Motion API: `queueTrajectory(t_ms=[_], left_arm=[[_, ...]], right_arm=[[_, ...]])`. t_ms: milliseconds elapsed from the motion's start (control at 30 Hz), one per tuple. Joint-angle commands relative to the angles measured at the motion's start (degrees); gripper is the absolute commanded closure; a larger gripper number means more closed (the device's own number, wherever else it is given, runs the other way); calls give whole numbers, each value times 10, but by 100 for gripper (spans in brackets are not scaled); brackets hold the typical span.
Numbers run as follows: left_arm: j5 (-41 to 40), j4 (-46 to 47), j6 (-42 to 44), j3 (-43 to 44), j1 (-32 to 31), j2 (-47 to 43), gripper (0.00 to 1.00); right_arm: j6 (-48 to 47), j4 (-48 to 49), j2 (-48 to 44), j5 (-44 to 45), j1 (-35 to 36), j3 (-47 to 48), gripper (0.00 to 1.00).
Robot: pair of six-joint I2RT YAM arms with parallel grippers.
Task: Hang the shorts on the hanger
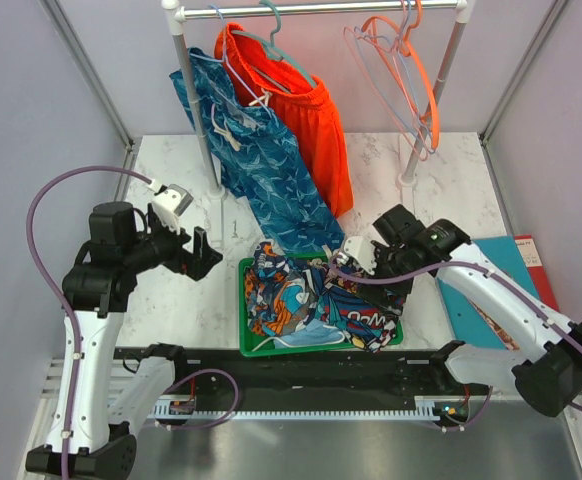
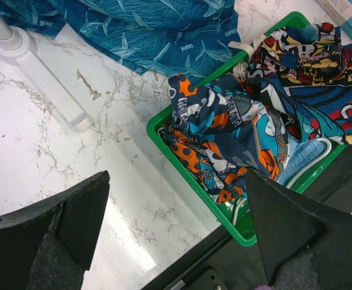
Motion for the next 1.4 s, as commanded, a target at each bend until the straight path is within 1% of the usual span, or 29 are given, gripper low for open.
queueTrajectory(t_ms=[0, 200, 300, 333, 367, 400, 467, 500, 533, 600, 700, 800, 833, 900, 1000, 1067, 1100, 1300, 1367], left_arm=[[39, -7, 29, 4, 3, 5, 0], [49, -6, 28, 8, 3, 13, 0], [51, -7, 29, 3, 3, 11, 1], [52, -7, 29, 2, 3, 10, 0], [57, -7, 30, -1, 3, 9, 0], [57, -7, 31, -4, 3, 9, 0], [61, -7, 30, -10, 3, 8, 0], [64, -10, 32, -11, 3, 8, 0], [67, -9, 33, -13, 3, 8, 0], [72, -12, 37, -19, 3, 8, 0], [75, -12, 47, -21, 3, 8, 0], [83, -9, 58, -16, 3, 11, 1], [90, -7, 60, -15, 3, 12, 0], [114, -1, 70, -12, 3, 13, 0], [164, 7, 95, -8, 3, 15, 0], [200, 20, 116, -10, 3, 14, 0], [210, 28, 121, -10, 3, 14, 0], [272, 96, 144, -12, 2, 24, 0], [299, 114, 138, -8, -1, 38, 1]], right_arm=[[34, 71, 26, 19, 15, 20, 8], [39, 119, 71, 42, 42, 28, 17], [41, 146, 90, 52, 45, 26, 25], [41, 153, 93, 61, 45, 26, 33], [41, 161, 100, 67, 45, 27, 38], [40, 163, 102, 72, 45, 28, 53], [39, 162, 101, 82, 45, 38, 71], [39, 157, 99, 83, 44, 42, 84], [37, 147, 95, 86, 45, 54, 88], [31, 134, 79, 89, 45, 69, 100], [22, 111, 52, 98, 45, 111, 100], [22, 94, 28, 93, 45, 178, 100], [23, 90, 25, 89, 45, 218, 100], [25, 75, 23, 82, 45, 263, 100], [31, 47, 34, 75, 45, 381, 100], [34, 31, 43, 72, 45, 426, 100], [34, 26, 46, 68, 45, 467, 100], [35, -3, 56, 46, 45, 595, 100], [35, 0, 54, 35, 45, 610, 100]])
